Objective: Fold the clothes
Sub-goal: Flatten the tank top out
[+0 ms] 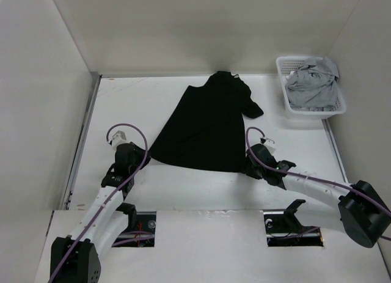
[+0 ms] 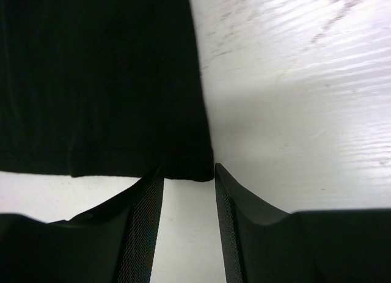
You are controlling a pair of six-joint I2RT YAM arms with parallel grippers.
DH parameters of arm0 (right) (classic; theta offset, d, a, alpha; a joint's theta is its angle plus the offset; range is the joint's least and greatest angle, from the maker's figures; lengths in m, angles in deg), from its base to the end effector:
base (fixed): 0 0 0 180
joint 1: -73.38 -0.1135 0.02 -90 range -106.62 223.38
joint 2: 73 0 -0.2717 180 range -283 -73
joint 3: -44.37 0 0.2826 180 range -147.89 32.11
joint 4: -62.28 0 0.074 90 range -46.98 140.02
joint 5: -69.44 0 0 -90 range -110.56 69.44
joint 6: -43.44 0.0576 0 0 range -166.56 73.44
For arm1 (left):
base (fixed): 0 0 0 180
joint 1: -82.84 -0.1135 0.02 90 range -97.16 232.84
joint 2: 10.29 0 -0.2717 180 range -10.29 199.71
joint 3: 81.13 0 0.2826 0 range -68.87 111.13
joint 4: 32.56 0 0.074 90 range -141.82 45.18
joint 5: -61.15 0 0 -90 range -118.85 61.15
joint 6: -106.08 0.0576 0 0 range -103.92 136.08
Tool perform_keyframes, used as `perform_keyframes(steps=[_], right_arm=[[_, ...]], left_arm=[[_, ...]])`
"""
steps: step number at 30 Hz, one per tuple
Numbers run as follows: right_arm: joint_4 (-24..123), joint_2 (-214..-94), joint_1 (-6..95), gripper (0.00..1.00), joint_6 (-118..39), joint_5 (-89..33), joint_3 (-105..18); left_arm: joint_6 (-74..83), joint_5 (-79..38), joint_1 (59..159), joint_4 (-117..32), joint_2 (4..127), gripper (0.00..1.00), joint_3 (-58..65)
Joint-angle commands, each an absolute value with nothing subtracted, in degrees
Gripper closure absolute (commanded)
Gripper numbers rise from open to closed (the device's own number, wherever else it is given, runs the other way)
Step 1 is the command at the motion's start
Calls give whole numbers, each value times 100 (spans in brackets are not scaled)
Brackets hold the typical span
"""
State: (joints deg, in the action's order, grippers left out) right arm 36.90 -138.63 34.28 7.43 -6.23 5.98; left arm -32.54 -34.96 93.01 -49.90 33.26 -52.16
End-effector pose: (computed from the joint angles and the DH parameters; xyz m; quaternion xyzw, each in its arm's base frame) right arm 0.1937 0.1390 0.1285 0.1614 0.9268 0.1495 0.3044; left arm 0.2058 -0.0307 0.1602 -0.3119 0.8158 -0.1973 0.4452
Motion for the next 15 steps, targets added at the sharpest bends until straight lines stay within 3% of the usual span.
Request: perform_keyframes(steps=[1,10,15], right_arm=[[3403,-13646,3387,57,1047,-114,574],[3297,-13856,3361,58,1259,-140,486],[3332,-14041,3290,70,1347,-140,451]], left_arm=[[-3278,-3421,9334,-4781,3242,97,-5270],[-3305,-3623,9228,-4781,3137,97,-5200],[-3366,-3553,9272,-4535,3321,97,-5200]])
